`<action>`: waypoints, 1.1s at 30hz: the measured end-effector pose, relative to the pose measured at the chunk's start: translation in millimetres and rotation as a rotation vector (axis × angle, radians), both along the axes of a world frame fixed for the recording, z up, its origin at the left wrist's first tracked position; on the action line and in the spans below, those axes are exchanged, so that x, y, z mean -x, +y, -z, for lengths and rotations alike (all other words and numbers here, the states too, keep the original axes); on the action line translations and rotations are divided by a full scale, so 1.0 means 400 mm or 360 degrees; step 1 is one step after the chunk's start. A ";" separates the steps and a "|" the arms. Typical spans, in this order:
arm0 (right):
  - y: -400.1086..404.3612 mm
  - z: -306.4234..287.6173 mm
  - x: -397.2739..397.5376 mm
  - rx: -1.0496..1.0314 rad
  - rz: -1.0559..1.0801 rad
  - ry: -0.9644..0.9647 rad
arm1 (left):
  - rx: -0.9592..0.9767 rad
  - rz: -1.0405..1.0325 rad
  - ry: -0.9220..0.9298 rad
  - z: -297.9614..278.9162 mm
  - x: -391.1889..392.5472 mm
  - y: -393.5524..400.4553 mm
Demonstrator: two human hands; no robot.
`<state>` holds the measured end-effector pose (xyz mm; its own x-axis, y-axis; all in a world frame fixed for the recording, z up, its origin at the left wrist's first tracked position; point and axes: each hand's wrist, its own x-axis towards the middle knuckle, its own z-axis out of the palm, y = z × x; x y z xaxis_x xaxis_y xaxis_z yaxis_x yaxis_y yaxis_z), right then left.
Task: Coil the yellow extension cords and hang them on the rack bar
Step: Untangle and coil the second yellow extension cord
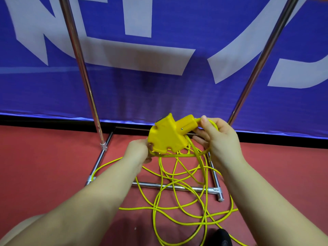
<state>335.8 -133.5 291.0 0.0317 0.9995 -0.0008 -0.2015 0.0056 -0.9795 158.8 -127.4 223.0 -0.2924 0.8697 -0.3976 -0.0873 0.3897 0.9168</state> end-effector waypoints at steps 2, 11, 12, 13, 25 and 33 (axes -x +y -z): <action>0.001 -0.001 0.001 0.0108 -0.0012 0.0166 | 0.0121 0.0091 -0.0110 0.003 0.001 -0.007; 0.029 0.001 -0.027 0.0471 0.0136 0.0432 | -0.0314 0.0066 -0.0223 -0.033 -0.003 0.011; 0.031 0.005 -0.028 0.0500 0.0149 0.0429 | -0.0405 0.0212 -0.0320 -0.048 -0.012 0.007; 0.033 0.011 -0.028 0.0529 0.0152 0.0425 | -0.0425 0.0349 -0.0328 -0.056 -0.022 0.001; 0.023 0.017 -0.043 -0.0021 -0.0412 -0.1190 | -0.0621 -0.0201 -0.0347 -0.075 0.048 0.026; 0.021 0.035 -0.079 0.0349 -0.1102 -0.1196 | -0.0454 -0.0465 -0.0402 -0.070 0.105 0.030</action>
<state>367.6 -124.9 276.8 -0.4806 0.7795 -0.4017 0.5688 -0.0715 -0.8193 117.0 -115.3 250.9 -0.4657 0.8504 -0.2448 -0.3894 0.0515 0.9196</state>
